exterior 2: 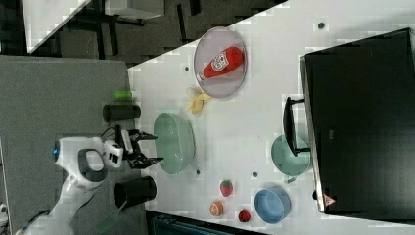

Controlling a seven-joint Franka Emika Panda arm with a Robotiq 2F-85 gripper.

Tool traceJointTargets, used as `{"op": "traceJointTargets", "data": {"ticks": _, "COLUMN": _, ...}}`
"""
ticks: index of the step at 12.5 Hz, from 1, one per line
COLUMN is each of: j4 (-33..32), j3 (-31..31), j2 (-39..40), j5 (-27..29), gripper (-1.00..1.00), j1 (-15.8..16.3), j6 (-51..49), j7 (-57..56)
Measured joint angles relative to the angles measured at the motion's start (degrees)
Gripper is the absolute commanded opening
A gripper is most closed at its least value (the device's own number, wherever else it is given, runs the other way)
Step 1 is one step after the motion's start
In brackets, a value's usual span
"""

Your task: Drag strainer left to right.

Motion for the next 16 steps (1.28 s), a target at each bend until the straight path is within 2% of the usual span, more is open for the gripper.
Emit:
{"op": "traceJointTargets", "data": {"ticks": 3, "j4": -0.8, "j3": -1.3, "j2": 6.7, "j5": -4.9, "gripper": 1.0, "j1": -0.3, "j6": 7.1, "j7": 8.4}}
{"op": "traceJointTargets", "data": {"ticks": 7, "j4": -0.7, "j3": -3.1, "j2": 14.5, "j5": -7.3, "gripper": 1.0, "j1": 1.6, "j6": 11.6, "j7": 14.4}}
{"op": "traceJointTargets", "data": {"ticks": 10, "j4": -1.6, "j3": -4.2, "j2": 15.1, "j5": -5.3, "gripper": 1.0, "j1": 2.5, "j6": 13.3, "j7": 15.6}}
{"op": "traceJointTargets", "data": {"ticks": 12, "j4": -1.7, "j3": -5.1, "j2": 14.8, "j5": -7.0, "gripper": 1.0, "j1": 2.6, "j6": 13.1, "j7": 15.8}}
{"op": "traceJointTargets", "data": {"ticks": 16, "j4": -2.5, "j3": -8.7, "j2": 14.5, "j5": -6.9, "gripper": 1.0, "j1": 2.8, "j6": 13.8, "j7": 16.3}}
